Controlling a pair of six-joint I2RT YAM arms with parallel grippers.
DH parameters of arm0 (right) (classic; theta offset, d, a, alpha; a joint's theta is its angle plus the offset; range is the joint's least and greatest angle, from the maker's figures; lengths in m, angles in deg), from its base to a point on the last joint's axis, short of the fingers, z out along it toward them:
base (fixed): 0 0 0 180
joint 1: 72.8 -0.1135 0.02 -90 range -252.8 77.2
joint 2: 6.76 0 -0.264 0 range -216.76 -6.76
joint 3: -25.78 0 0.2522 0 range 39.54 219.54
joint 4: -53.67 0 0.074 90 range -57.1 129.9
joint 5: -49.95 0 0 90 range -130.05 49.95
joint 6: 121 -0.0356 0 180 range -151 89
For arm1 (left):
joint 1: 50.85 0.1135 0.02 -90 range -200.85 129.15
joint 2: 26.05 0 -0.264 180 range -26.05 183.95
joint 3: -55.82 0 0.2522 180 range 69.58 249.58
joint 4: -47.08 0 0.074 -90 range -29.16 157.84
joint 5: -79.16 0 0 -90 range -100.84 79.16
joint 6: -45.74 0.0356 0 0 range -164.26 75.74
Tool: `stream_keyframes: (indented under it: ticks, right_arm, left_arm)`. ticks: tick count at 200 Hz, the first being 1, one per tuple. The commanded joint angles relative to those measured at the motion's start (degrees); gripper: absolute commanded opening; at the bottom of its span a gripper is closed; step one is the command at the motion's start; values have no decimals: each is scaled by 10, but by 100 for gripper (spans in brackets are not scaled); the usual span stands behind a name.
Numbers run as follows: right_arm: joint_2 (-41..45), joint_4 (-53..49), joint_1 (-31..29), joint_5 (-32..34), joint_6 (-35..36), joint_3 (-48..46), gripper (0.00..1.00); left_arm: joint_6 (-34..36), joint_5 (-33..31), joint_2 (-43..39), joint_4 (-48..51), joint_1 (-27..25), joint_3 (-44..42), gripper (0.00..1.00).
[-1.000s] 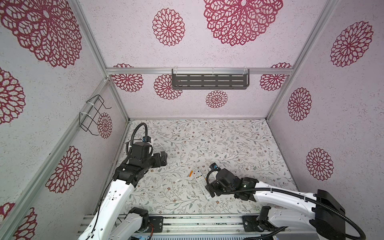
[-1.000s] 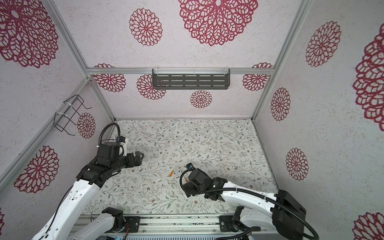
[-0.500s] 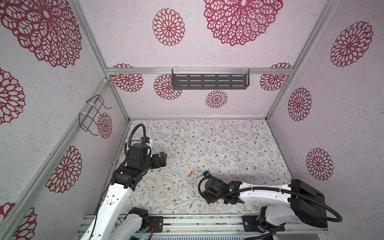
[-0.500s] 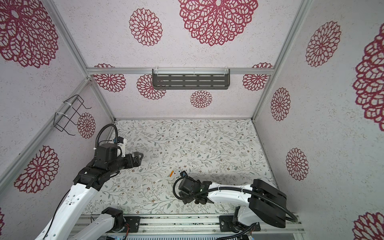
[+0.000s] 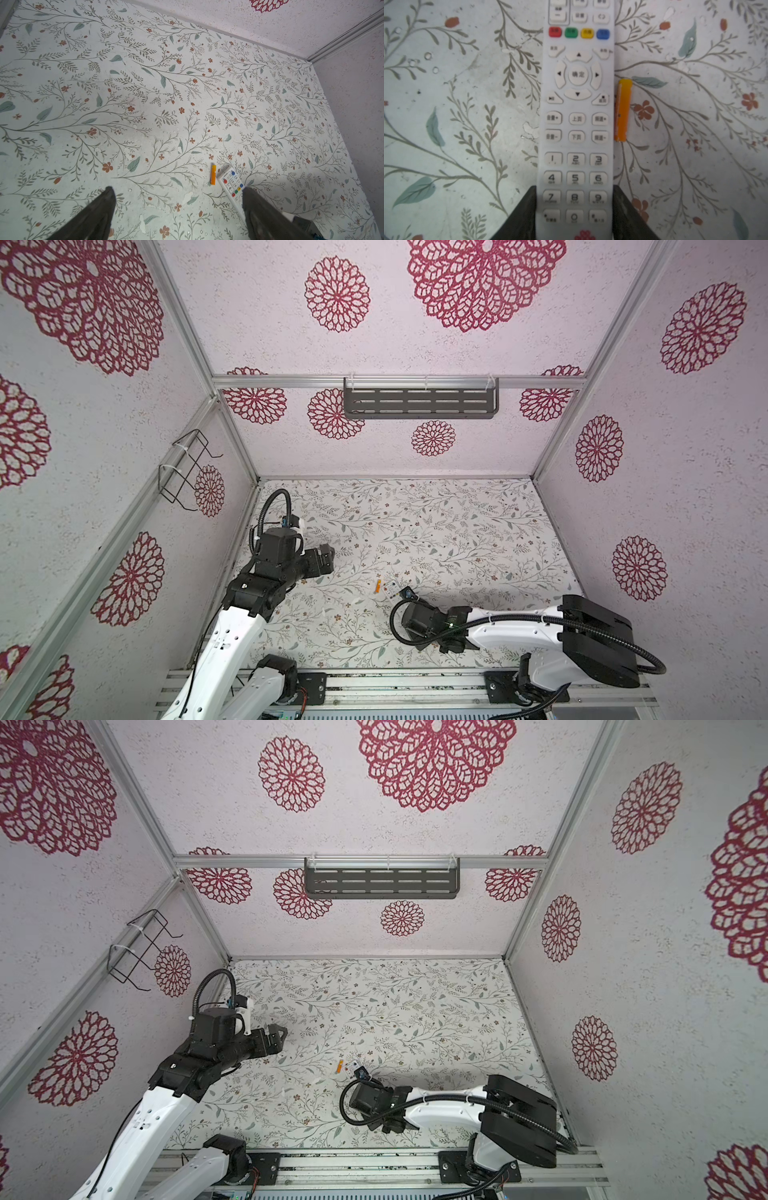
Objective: Load the batteries into the remote control
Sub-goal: 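Lower the right gripper onto the white remote and grasp it, then lift the white remote with the right gripper while the left arm rises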
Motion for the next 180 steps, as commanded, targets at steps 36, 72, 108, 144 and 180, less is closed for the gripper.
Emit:
stream_keyframes:
  ticks: [36,72,108,144,180]
  right_arm:
    - [67,-43,-3,25,-5,31,41]
    - [120,-42,23,-1,3,49,41]
    - [161,-44,70,-25,17,63,41]
    - [184,-43,93,-24,35,65,41]
    - [214,-44,95,-22,39,55,40]
  left_arm:
    - [-24,42,1,-36,-2,-4,97]
    - [-37,102,-5,-80,-2,-19,97]
    - [-109,-72,22,-70,11,-47,97]
    - [-200,75,138,-232,110,-141,97]
    - [-214,65,234,-371,114,-178,97]
